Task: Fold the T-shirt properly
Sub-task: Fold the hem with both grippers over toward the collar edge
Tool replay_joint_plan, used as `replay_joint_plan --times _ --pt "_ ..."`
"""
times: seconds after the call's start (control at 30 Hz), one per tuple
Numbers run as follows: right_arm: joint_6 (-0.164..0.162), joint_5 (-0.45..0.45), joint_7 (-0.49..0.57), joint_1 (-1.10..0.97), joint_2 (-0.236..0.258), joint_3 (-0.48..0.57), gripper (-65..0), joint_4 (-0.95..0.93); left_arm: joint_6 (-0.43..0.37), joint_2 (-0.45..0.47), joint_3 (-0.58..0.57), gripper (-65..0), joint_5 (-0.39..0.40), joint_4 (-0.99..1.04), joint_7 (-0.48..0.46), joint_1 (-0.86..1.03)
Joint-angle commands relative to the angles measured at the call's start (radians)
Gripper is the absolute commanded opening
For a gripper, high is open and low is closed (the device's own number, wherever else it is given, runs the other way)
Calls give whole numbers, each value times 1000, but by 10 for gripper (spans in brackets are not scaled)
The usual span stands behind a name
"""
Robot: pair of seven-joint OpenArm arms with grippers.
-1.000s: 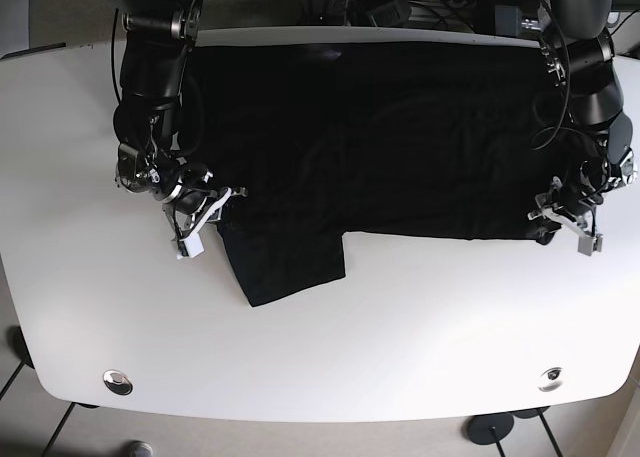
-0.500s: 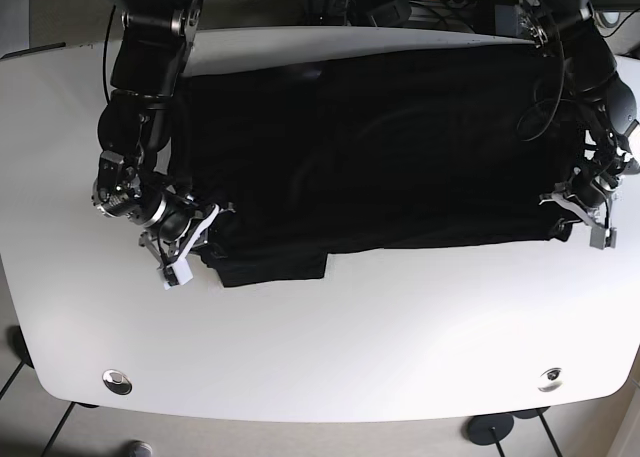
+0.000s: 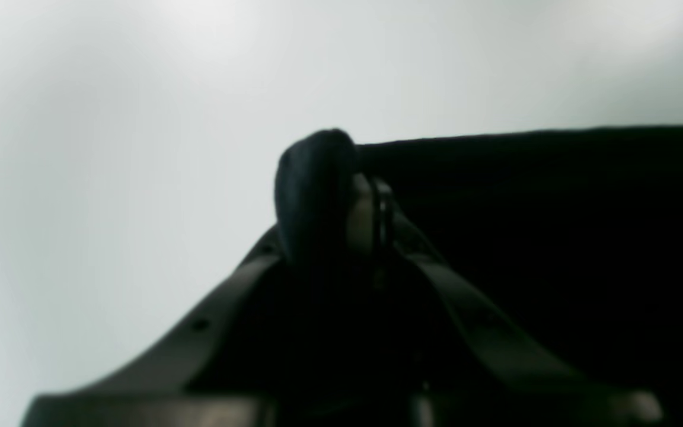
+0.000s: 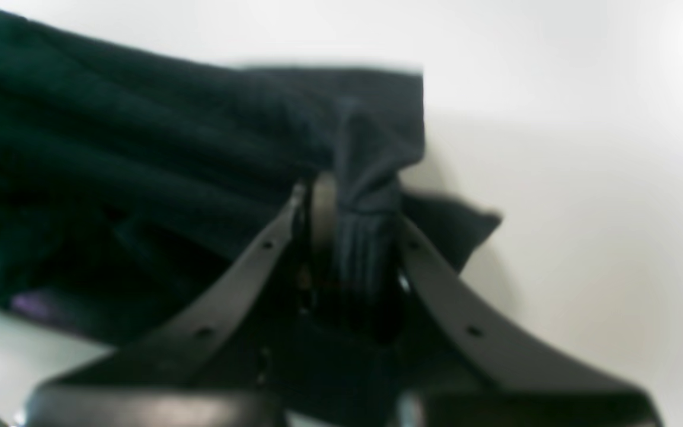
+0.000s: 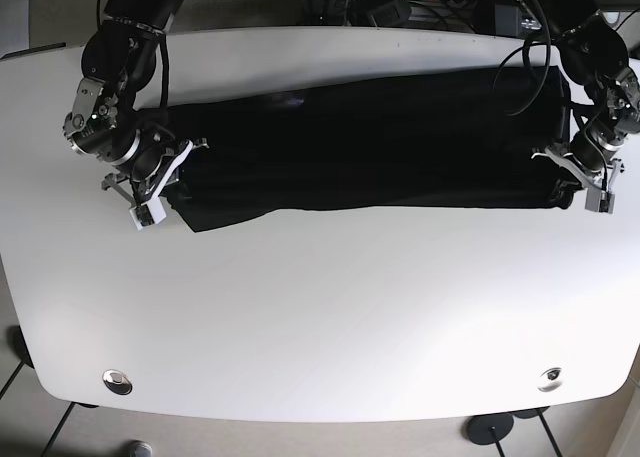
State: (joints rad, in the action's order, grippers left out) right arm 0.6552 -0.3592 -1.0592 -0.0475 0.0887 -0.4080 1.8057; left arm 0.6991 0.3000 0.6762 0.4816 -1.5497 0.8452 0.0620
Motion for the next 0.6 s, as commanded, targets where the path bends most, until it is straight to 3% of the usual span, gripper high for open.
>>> replay_joint_plan --times 0.03,0.1,0.5,0.53,0.6 --pt "18 -4 18 -2 9 -29 -633 24 -1 20 9 -644 10 -21 -22 14" --pt "43 -4 18 -13 9 -42 -631 24 -1 20 9 -644 10 -21 -22 37" --pt "43 -4 17 -133 13 -55 -623 24 -1 28 10 -637 7 -22 -24 141" --pt "43 -4 17 -145 12 -55 -606 24 -1 28 10 -629 7 -21 -24 149" --pt "43 -4 17 -174 12 -55 -495 24 -1 26 10 -504 7 -16 -22 167"
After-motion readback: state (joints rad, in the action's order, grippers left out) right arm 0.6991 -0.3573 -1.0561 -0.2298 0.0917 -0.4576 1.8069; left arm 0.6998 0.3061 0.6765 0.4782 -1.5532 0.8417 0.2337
